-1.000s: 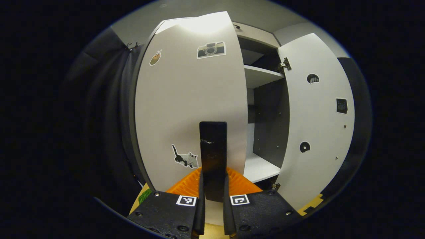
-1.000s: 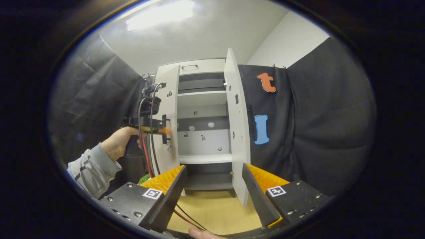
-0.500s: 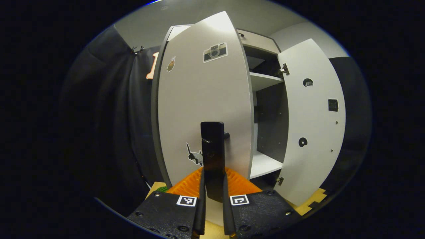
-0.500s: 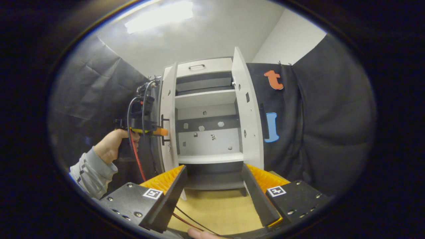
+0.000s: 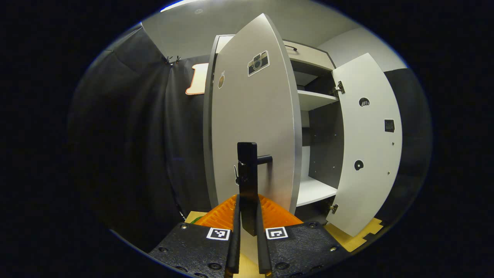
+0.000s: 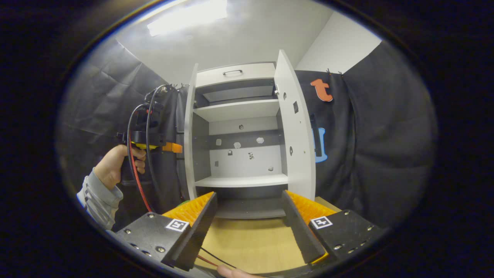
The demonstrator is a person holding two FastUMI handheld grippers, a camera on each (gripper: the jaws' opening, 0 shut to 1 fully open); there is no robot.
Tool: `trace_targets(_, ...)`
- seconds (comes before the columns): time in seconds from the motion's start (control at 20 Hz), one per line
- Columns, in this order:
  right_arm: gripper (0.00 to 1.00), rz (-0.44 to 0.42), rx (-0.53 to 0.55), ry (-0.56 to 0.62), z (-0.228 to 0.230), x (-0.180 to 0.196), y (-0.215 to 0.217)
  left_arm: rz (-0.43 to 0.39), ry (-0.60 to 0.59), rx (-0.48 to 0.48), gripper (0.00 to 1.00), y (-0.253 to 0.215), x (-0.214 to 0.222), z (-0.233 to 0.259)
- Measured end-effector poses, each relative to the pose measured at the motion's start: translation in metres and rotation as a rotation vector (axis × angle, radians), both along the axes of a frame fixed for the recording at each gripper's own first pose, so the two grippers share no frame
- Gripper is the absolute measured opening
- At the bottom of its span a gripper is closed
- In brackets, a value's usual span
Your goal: Open the right door of the double-door shoe cabinet with the right hand, and open the left door with the left hand.
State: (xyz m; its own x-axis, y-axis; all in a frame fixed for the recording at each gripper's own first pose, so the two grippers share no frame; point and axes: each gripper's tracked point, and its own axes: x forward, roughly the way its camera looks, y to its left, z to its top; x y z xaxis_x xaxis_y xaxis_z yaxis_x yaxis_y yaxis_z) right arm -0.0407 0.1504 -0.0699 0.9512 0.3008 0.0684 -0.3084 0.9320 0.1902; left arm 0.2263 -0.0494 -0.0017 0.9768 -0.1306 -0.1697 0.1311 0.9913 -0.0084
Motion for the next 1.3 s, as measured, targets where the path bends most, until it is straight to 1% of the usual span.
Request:
trace_targets(0.05, 0.99, 0.002, -0.001, 0.002, 0.000, 0.000, 0.002, 0.003, -0.002, 0.007, 0.19, 0.003, 0.000, 0.000)
trace_targets(0.55, 0.99, 0.005, -0.031, 0.008, -0.005, 0.003, 0.017, 0.019, -0.016, 0.013, 0.14, 0.019, -0.003, 0.002)
trace_targets(0.6, 0.99, 0.004, -0.031, 0.010, -0.007, 0.004, 0.017, 0.026, -0.017, 0.017, 0.16, 0.022, -0.003, 0.002)
trace_targets(0.75, 0.99, 0.004, -0.032, 0.021, -0.011, 0.006, 0.019, 0.047, -0.023, 0.031, 0.11, 0.029, -0.001, 0.002)
trace_targets(0.8, 1.00, 0.002, -0.033, 0.025, -0.012, 0.008, 0.020, 0.054, -0.024, 0.030, 0.09, 0.032, -0.001, 0.002)
trace_targets(0.85, 0.99, 0.000, -0.033, 0.028, -0.013, 0.009, 0.020, 0.062, -0.026, 0.031, 0.08, 0.035, -0.001, 0.002)
trace_targets(1.0, 0.99, 0.000, -0.032, 0.031, -0.014, 0.011, 0.021, 0.087, -0.034, 0.042, 0.03, 0.046, 0.000, 0.003)
trace_targets(1.1, 0.99, -0.001, -0.031, 0.031, -0.015, 0.012, 0.022, 0.096, -0.044, 0.052, 0.03, 0.054, 0.001, 0.003)
trace_targets(1.15, 0.99, -0.003, -0.030, 0.033, -0.014, 0.012, 0.022, 0.097, -0.046, 0.055, 0.02, 0.057, 0.002, 0.003)
trace_targets(1.25, 0.99, -0.004, -0.031, 0.037, -0.017, 0.012, 0.026, 0.054, -0.055, 0.006, 0.02, 0.047, 0.004, 0.005)
trace_targets(1.3, 0.99, -0.005, -0.033, 0.041, -0.017, 0.013, 0.028, 0.036, -0.058, 0.000, 0.02, 0.044, 0.003, 0.006)
